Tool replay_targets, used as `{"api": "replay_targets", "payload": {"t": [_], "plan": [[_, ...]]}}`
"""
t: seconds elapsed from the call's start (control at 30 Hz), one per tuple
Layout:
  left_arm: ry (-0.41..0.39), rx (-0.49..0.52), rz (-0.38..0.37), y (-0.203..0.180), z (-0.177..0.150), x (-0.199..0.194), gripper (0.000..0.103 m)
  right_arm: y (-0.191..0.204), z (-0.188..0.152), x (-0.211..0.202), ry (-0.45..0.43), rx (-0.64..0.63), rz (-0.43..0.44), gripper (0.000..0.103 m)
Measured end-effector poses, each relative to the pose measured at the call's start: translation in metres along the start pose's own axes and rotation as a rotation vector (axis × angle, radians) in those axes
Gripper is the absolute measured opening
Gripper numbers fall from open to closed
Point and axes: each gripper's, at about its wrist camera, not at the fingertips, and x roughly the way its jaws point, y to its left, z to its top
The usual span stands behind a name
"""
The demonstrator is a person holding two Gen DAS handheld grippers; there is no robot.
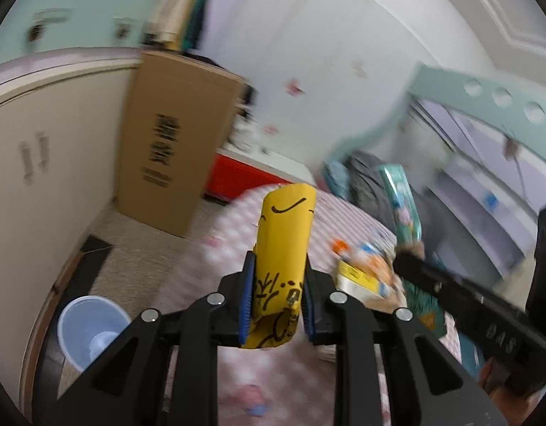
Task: Collect trash
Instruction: 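Carry yellow bag and teal wrapper to the wastebasket and release both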
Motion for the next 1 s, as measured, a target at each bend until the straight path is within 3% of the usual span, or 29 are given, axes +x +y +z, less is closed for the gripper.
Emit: {"api": "replay_targets", "payload": {"t": [0.07, 0.23, 0.53, 0.67, 0.8, 1.0], "plan": [[-0.020, -0.037, 0.060, 0.017, 0.004, -0.008, 0.022, 0.021, 0.003, 0.018, 0.029, -0.022, 0.062, 0.018], [-0.045, -0.124, 0.330, 0.075, 0.009, -0.020, 0.022, 0.077, 0.004, 0.080, 0.135, -0.072, 0.200, 0.018], [0.015, -0.285, 0.550, 0.179, 0.011, -0.021, 0.023, 0.161, -0.019, 0.186, 0.279, -0.142, 0.325, 0.021], [0.045, -0.320, 0.600, 0.213, 0.009, -0.016, 0.023, 0.177, -0.025, 0.224, 0.306, -0.137, 0.312, 0.049], [0.067, -0.322, 0.623, 0.226, 0.005, -0.011, 0.025, 0.179, -0.030, 0.232, 0.316, -0.137, 0.287, 0.050], [0.106, -0.319, 0.608, 0.232, 0.004, 0.005, 0.026, 0.176, -0.033, 0.224, 0.286, -0.157, 0.218, 0.059]]}}
